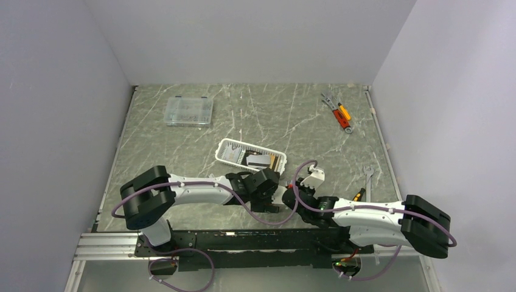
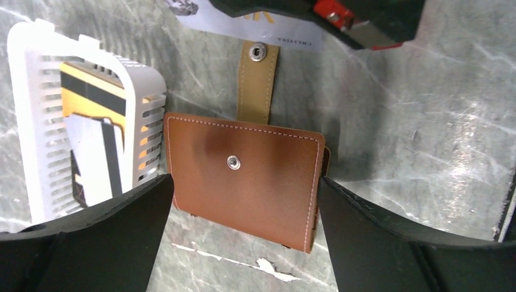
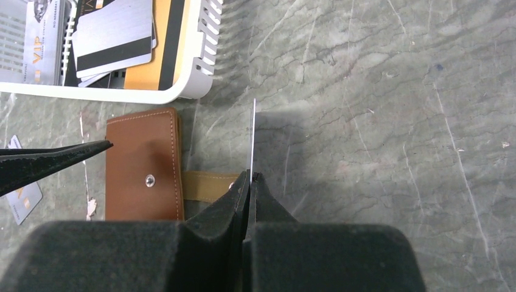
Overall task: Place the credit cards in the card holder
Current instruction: Open the card holder at the center of the board.
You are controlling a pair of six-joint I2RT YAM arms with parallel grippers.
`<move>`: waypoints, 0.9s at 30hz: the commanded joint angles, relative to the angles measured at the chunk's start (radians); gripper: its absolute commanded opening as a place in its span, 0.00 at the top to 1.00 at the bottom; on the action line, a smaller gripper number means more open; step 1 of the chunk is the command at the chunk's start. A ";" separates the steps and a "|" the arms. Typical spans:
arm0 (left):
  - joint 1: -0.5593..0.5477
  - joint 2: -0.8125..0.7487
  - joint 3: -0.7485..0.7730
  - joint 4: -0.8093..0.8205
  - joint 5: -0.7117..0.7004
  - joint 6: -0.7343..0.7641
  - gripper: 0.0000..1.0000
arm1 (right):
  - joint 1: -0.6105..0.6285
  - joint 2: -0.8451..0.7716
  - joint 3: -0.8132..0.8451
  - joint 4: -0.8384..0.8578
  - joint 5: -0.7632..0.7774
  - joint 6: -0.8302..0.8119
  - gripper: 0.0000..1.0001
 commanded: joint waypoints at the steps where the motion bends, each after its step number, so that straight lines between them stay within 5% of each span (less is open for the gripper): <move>1: -0.075 -0.034 -0.054 -0.050 -0.045 0.147 0.10 | -0.010 -0.011 -0.021 -0.038 -0.063 0.006 1.00; 14: -0.038 -0.073 -0.032 -0.116 0.023 0.070 0.77 | -0.005 -0.002 -0.020 -0.032 -0.070 0.005 1.00; 22: -0.011 -0.093 -0.035 -0.123 0.030 0.052 1.00 | 0.003 -0.035 -0.024 -0.049 -0.071 0.007 1.00; 27: 0.007 -0.116 -0.043 -0.138 0.047 0.047 1.00 | 0.007 -0.154 -0.027 -0.058 -0.077 -0.033 1.00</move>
